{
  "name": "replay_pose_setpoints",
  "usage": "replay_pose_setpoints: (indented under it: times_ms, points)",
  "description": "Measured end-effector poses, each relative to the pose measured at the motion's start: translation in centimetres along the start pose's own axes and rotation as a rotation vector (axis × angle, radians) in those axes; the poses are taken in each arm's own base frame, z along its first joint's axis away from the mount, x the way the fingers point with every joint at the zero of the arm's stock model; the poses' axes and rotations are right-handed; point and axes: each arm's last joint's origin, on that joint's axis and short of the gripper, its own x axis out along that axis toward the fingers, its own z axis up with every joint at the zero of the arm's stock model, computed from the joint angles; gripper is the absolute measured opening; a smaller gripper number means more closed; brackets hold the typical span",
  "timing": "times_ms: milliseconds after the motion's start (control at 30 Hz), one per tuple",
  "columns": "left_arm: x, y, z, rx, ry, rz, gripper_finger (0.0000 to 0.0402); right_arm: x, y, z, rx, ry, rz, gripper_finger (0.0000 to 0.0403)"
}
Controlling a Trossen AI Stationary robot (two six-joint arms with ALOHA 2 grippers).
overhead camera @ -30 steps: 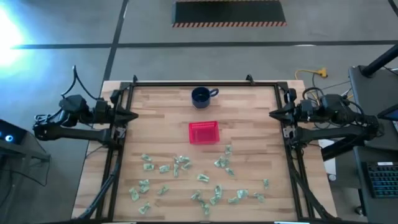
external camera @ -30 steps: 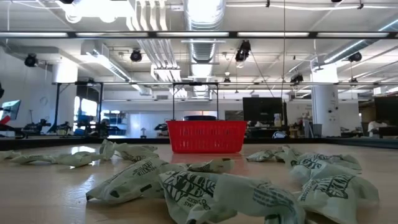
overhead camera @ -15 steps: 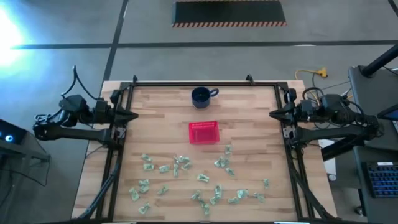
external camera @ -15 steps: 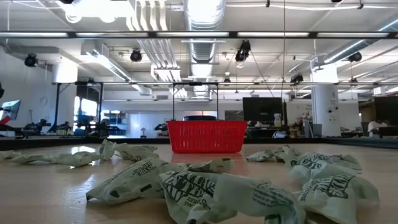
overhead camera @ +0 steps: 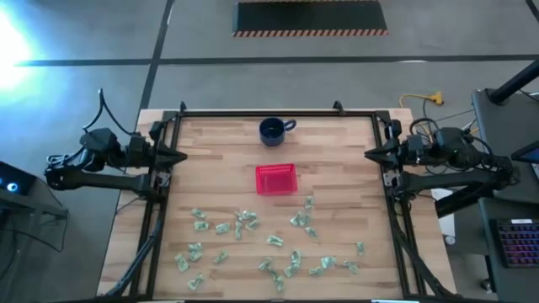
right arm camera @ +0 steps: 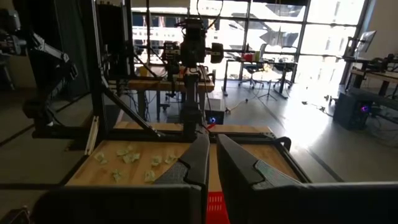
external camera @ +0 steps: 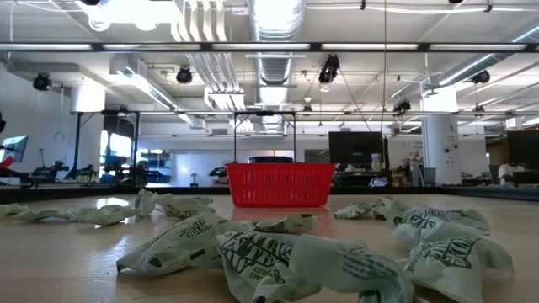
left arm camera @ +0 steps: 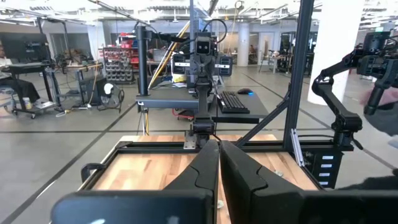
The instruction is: Pick and place items into bin
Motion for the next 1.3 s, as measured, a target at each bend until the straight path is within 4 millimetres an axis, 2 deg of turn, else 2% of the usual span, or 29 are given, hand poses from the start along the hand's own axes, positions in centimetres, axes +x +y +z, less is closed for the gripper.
replay_pose_setpoints:
  times_ms: [1000,1133,1300]
  points:
    - [0.1,0.0,0.2,0.000,-0.014,0.000,0.0000,0.0,0.0,0.2,0.006,-0.018,0.000,0.0022]
    - [0.0,0.0,0.8,-0.001,-0.078,0.000,0.0000,0.0,0.0,0.2,0.005,-0.018,0.000,0.0022]
    - [0.1,0.0,1.0,-0.097,-0.104,-0.007,0.0000,0.2,0.0,0.3,0.008,-0.031,-0.001,0.0022]
